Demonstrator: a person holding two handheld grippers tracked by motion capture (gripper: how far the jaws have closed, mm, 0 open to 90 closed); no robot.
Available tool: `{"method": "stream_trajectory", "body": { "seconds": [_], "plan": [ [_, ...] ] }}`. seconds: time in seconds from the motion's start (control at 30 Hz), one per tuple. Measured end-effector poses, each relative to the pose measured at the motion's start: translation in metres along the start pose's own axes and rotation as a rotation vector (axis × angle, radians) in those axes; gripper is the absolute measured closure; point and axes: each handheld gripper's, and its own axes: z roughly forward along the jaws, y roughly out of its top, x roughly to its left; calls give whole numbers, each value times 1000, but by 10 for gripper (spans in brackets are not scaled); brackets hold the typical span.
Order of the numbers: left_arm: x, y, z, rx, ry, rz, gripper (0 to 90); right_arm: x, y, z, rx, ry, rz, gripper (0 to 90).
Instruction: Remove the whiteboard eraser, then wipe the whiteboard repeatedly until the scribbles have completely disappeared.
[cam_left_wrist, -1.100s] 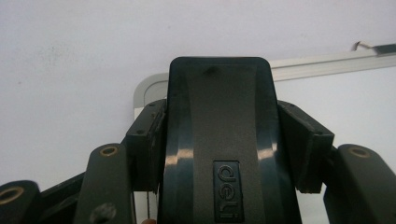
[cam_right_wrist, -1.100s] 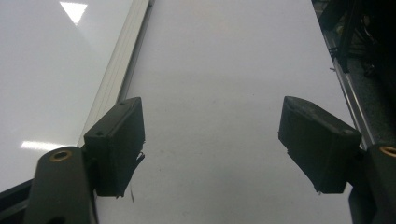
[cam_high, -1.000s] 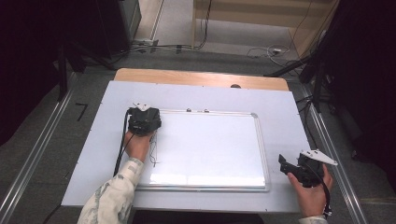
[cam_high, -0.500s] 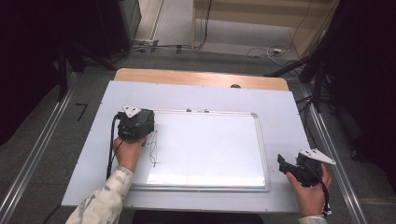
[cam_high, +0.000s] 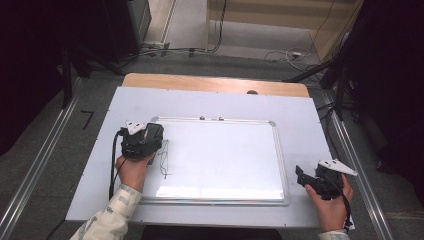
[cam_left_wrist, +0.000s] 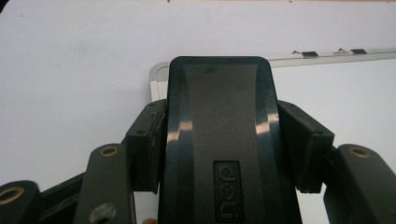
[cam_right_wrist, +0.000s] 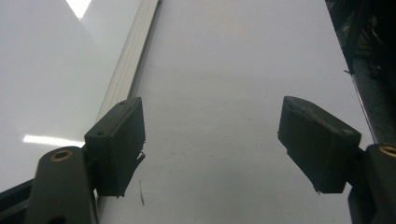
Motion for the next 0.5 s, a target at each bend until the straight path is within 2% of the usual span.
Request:
{"method": "stream_trajectory", "body": {
  "seconds": [0.17, 0.5],
  "plan": [
    [-3, -3, -8, -12, 0, 4, 405, -1, 0, -1, -4, 1, 6, 220],
    [-15, -18, -24, 3, -21, 36, 405, 1, 2, -2, -13, -1, -2, 220]
  ]
}}
